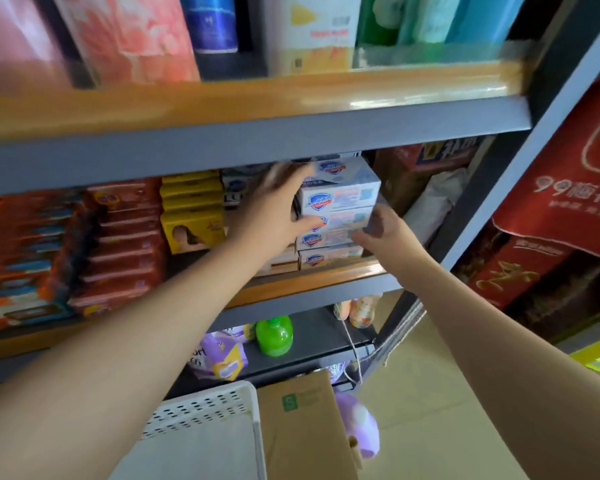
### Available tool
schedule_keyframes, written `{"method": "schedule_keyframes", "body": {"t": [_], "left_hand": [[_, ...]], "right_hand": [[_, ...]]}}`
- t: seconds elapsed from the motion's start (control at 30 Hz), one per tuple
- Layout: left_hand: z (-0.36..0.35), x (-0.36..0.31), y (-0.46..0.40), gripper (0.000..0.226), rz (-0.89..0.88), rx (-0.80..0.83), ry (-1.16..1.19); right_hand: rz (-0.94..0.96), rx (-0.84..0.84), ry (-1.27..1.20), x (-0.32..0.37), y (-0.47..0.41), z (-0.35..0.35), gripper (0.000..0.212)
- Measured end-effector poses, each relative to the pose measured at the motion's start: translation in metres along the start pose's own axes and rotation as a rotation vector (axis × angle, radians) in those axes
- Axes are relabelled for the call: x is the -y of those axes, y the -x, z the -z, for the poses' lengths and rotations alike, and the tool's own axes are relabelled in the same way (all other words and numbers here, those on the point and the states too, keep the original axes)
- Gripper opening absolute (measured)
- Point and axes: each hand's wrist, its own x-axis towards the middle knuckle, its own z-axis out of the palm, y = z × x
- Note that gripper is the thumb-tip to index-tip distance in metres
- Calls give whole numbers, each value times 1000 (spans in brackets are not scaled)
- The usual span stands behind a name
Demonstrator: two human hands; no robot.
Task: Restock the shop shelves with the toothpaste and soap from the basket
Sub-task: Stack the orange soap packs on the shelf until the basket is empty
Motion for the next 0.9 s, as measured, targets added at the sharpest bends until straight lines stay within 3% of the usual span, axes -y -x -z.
{"method": "schedule_keyframes", "body": {"t": [0.17, 0.37, 0.63, 0.77, 0.9], "left_hand": [[-4, 3, -3, 73, 16, -1, -45], [1, 5, -9, 65, 50, 105, 140], [3, 3, -11, 62, 58, 159, 180], [0, 6, -9, 63, 54, 140, 215], [1, 6, -10, 63, 54, 145, 203]], "right_hand": [[34, 165, -55, 2, -13, 6, 48], [45, 335, -88, 6, -24, 17, 46], [47, 393, -46, 3, -24, 30, 47], [29, 410, -47, -1, -26, 34, 62], [46, 428, -103, -4, -26, 36, 57]]}}
